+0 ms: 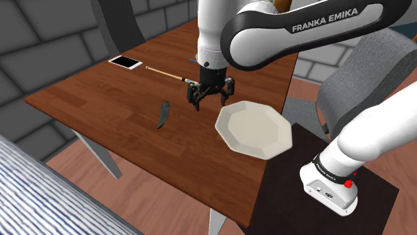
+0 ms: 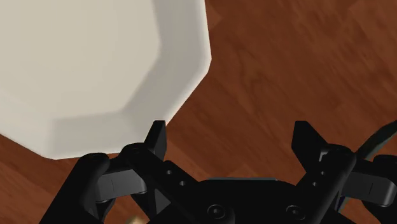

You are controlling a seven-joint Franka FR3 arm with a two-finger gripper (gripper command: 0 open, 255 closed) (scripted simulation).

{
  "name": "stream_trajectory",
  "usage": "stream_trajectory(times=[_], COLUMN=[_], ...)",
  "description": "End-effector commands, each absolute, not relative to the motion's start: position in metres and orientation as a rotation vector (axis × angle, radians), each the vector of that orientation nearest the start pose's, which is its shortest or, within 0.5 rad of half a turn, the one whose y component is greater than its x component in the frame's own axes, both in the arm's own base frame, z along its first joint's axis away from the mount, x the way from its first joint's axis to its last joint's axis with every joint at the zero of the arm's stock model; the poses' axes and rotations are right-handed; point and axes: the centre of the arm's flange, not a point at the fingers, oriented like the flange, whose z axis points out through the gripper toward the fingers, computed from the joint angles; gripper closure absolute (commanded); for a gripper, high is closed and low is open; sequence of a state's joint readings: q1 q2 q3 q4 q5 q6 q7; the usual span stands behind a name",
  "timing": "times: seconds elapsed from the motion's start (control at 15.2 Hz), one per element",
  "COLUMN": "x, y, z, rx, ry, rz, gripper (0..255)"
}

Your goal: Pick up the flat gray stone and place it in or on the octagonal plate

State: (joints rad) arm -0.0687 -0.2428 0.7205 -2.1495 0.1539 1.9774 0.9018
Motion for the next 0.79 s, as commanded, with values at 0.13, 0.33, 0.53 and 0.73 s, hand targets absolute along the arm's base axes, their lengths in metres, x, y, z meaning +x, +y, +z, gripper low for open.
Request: stream_trajectory(times=[0.13, 0.33, 0.53, 0.73], x=[0.41, 0.434, 0.459, 0.486], y=[0.364, 0.393, 0.421, 0.448], z=[0.467, 0.459, 0.452, 0.446], rx=[-3.079, -3.063, -3.044, -3.022], ry=[0.623, 0.704, 0.786, 0.867], rz=[-0.088, -0.124, -0.161, -0.197], gripper=[0, 0, 0, 0])
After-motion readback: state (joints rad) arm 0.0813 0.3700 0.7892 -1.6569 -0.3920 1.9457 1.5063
